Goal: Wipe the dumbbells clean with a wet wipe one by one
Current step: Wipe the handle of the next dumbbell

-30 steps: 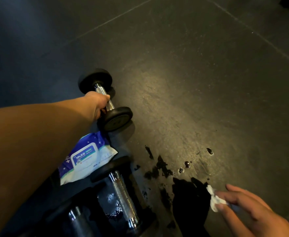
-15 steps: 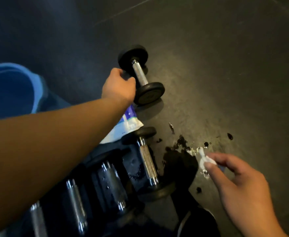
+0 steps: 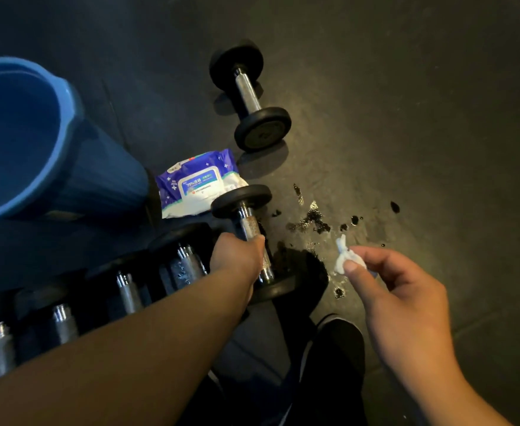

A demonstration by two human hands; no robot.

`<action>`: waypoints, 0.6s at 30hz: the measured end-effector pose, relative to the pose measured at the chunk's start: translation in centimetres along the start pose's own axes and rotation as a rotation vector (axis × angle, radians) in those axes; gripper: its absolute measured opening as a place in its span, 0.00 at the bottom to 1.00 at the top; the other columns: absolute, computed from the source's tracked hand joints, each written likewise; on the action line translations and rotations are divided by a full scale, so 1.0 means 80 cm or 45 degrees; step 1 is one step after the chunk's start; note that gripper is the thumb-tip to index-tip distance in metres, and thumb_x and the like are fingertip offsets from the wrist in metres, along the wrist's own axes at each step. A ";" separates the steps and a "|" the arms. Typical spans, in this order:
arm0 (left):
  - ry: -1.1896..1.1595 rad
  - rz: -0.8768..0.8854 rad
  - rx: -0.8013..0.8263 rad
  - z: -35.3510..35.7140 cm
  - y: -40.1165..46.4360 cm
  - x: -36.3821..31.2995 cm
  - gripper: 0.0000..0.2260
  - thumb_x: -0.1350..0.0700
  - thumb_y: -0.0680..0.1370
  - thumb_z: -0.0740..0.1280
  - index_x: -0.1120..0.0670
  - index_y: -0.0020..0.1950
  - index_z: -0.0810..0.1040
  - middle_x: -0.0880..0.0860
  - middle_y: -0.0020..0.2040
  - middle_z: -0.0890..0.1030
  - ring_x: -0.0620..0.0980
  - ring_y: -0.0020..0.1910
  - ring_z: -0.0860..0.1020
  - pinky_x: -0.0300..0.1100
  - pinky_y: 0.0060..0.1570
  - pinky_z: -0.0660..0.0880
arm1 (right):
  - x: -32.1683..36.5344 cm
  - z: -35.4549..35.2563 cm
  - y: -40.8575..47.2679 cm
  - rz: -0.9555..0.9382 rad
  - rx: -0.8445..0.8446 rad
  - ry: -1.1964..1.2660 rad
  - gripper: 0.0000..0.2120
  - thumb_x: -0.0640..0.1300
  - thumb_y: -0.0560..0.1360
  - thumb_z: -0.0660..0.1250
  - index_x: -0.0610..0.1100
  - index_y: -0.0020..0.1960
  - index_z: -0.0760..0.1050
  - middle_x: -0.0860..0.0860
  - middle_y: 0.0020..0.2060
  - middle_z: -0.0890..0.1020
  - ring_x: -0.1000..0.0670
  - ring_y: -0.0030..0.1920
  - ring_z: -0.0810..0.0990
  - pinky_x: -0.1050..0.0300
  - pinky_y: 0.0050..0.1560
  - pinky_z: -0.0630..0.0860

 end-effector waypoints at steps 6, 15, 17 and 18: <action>-0.014 -0.064 0.050 0.033 0.040 0.015 0.23 0.46 0.64 0.74 0.55 0.55 0.77 0.61 0.49 0.82 0.62 0.46 0.82 0.61 0.48 0.81 | -0.010 -0.010 0.017 0.057 -0.065 0.159 0.11 0.37 0.73 0.75 0.53 0.45 0.85 0.53 0.42 0.87 0.55 0.45 0.84 0.58 0.52 0.76; 0.862 0.610 0.172 0.044 -0.010 -0.046 0.12 0.46 0.75 0.70 0.51 0.52 0.76 0.54 0.48 0.81 0.58 0.50 0.80 0.49 0.51 0.76 | -0.031 -0.043 0.028 0.156 -0.195 0.263 0.07 0.35 0.74 0.73 0.46 0.46 0.85 0.52 0.43 0.87 0.55 0.45 0.85 0.66 0.47 0.76; 1.109 0.813 0.209 0.058 -0.027 -0.073 0.14 0.46 0.76 0.69 0.51 0.58 0.76 0.54 0.52 0.81 0.58 0.54 0.78 0.47 0.50 0.73 | -0.033 -0.047 0.029 0.157 -0.217 0.281 0.07 0.35 0.74 0.73 0.46 0.46 0.84 0.51 0.43 0.87 0.55 0.45 0.84 0.68 0.44 0.76; 1.215 0.903 0.236 0.068 -0.033 -0.083 0.14 0.46 0.77 0.69 0.50 0.60 0.75 0.54 0.53 0.81 0.58 0.54 0.78 0.47 0.49 0.72 | -0.034 -0.049 0.029 0.156 -0.231 0.289 0.07 0.34 0.74 0.73 0.45 0.46 0.84 0.51 0.42 0.87 0.56 0.44 0.84 0.69 0.44 0.76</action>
Point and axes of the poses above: each hand's wrist, its own y-axis towards the middle knuckle, its own z-axis out of the palm, x = y × z, the point moved 4 cm from there along y, towards the middle knuckle
